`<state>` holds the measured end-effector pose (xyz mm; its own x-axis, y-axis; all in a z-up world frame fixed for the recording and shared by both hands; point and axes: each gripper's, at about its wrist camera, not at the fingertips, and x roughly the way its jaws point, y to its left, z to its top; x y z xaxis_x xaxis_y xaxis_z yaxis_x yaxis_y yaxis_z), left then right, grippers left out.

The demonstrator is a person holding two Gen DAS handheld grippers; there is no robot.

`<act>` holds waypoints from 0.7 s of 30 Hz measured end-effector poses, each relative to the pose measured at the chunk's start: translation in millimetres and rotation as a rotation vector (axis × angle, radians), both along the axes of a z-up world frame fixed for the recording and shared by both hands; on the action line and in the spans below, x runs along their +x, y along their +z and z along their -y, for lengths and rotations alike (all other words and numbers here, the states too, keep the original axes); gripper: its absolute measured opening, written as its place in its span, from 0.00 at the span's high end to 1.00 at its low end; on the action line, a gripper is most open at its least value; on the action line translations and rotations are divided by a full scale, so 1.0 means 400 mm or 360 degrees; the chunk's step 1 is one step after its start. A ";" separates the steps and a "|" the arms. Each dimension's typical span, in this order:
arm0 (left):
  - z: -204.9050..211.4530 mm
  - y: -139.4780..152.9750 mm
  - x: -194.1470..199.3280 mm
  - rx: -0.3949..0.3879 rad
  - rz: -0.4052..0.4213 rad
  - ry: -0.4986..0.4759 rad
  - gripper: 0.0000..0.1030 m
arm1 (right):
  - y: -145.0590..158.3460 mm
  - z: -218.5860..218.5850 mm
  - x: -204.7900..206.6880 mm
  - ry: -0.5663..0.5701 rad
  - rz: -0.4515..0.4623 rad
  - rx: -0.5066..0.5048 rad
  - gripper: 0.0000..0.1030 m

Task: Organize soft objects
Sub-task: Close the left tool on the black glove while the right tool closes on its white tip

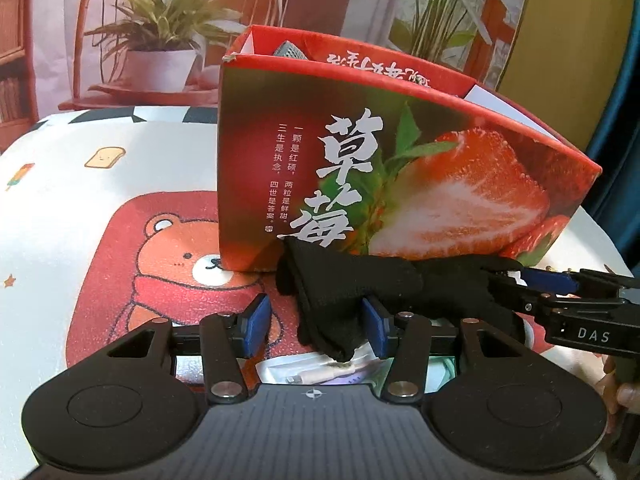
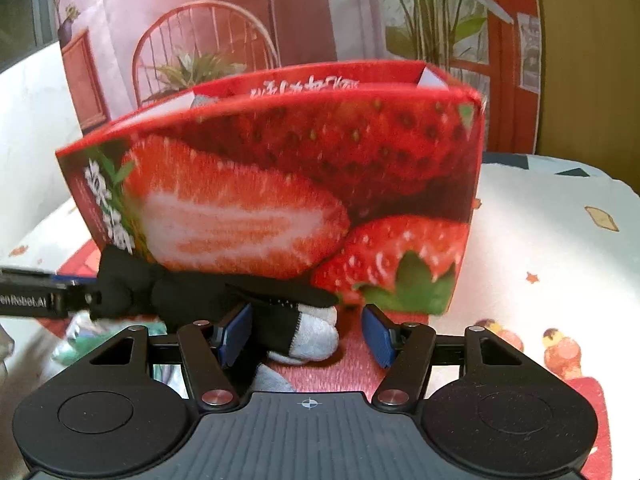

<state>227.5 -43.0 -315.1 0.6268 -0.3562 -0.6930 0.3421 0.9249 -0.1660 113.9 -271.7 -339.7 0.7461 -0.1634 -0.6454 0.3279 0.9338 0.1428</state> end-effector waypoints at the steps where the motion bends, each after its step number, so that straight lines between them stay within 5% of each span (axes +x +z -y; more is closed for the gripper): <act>1: 0.003 0.000 -0.004 0.0000 0.0011 0.0005 0.49 | 0.002 -0.002 0.000 0.0003 0.0006 -0.0010 0.46; 15: -0.021 -0.013 -0.041 -0.0081 0.0085 0.0029 0.50 | -0.003 -0.006 0.001 0.0029 0.0012 -0.0026 0.46; 21: -0.040 -0.015 -0.039 -0.0154 0.0073 0.0050 0.53 | -0.004 -0.015 -0.001 0.0071 0.0029 -0.0040 0.56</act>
<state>211.8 -27.1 -321.1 0.6690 -0.3993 -0.6269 0.3221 0.9159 -0.2396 113.5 -265.6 -341.2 0.7645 -0.1456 -0.6280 0.2836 0.9508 0.1248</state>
